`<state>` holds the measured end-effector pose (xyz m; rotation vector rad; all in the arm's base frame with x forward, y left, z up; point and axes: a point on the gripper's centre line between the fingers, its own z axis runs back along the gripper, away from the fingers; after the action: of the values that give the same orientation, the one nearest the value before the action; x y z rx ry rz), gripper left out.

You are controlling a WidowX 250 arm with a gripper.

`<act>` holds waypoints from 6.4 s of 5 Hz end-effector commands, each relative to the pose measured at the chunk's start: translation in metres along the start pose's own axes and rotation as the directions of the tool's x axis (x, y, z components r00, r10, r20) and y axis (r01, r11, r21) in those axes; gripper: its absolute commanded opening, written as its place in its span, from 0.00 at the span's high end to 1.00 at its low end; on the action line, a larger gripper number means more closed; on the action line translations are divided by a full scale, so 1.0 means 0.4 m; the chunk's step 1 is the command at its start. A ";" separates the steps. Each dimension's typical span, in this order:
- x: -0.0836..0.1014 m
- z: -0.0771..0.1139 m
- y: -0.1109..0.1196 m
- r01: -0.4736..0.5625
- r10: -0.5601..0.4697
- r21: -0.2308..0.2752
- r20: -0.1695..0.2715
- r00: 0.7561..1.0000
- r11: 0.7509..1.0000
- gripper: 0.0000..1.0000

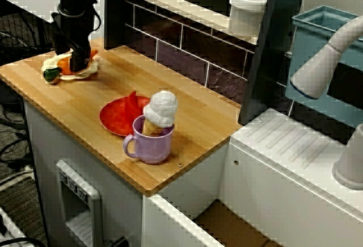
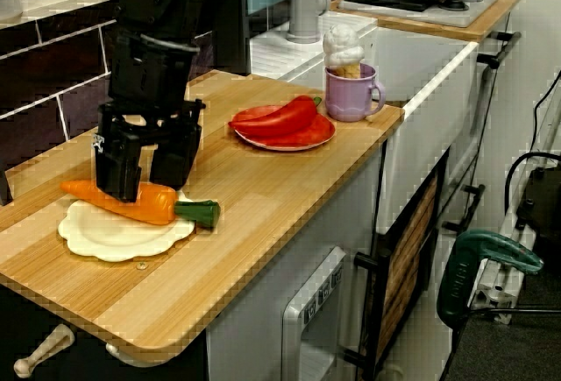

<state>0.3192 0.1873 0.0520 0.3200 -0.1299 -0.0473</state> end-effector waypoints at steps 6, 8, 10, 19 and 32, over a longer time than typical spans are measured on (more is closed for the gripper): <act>0.049 0.200 -0.266 0.785 -0.716 -0.135 0.339 0.610 0.605 0.00; 0.063 0.218 -0.294 0.984 -0.861 -0.047 0.480 0.171 0.170 0.00; 0.027 0.238 -0.320 1.000 -0.856 0.020 0.517 -0.006 0.005 0.00; -0.012 0.157 -0.405 0.997 -0.861 -0.053 0.502 0.079 0.061 0.00; 0.005 0.183 -0.282 0.957 -0.783 -0.170 0.550 0.292 0.237 1.00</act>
<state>0.3163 0.0421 0.0731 -0.2313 -0.2533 -1.3404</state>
